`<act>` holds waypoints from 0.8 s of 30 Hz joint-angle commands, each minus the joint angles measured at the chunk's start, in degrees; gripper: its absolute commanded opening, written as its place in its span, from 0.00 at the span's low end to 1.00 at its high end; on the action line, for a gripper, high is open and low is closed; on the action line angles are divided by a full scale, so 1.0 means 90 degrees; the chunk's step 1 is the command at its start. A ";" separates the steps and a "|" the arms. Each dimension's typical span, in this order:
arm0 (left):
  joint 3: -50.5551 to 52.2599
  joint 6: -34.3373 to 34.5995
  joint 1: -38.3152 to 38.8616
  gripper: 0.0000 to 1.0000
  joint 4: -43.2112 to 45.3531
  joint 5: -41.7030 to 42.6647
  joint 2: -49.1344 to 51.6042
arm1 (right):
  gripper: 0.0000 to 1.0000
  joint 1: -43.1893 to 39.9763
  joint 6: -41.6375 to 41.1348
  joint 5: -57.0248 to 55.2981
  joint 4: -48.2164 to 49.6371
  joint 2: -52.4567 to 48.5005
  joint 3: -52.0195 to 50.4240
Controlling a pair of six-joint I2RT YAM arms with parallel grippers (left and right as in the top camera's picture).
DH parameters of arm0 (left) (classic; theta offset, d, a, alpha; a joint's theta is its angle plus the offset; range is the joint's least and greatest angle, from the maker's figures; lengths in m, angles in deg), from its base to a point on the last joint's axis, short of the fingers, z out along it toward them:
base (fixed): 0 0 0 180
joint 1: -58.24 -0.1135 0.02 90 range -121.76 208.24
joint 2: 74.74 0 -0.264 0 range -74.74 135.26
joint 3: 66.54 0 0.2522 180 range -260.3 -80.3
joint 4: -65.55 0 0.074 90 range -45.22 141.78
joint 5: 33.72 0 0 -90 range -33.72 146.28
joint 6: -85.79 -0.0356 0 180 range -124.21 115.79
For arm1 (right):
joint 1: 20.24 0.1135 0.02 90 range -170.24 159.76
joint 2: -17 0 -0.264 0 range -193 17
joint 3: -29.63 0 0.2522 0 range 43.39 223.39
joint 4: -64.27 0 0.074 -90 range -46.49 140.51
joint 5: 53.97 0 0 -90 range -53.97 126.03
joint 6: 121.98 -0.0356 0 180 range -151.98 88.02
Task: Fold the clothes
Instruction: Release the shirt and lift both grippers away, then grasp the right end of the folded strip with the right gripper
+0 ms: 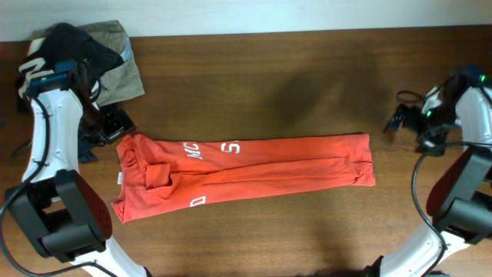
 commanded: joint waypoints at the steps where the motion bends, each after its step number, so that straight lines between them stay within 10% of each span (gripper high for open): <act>1: -0.0102 -0.0024 0.0022 0.99 0.0066 0.0075 -0.0155 | 1.00 0.0029 0.0566 0.1047 0.0522 0.0049 -0.0894; 9: -0.0102 -0.0024 0.0022 0.99 0.0109 0.0075 -0.0155 | 0.87 0.0563 0.0561 0.1389 0.1253 0.0049 -0.2057; 13: -0.0102 -0.0027 0.0022 0.99 0.0109 0.0073 -0.0155 | 0.21 0.0908 0.0197 0.1093 0.1365 0.0049 -0.2191; 15: -0.0102 -0.0027 0.0022 0.99 0.0109 0.0075 -0.0155 | 0.04 0.0920 -0.0073 0.1100 0.1528 0.0049 -0.2169; 24: -0.0102 -0.0027 0.0022 0.99 0.0112 0.0075 -0.0155 | 0.04 0.0828 -0.0546 0.0216 -0.0651 0.0814 0.0316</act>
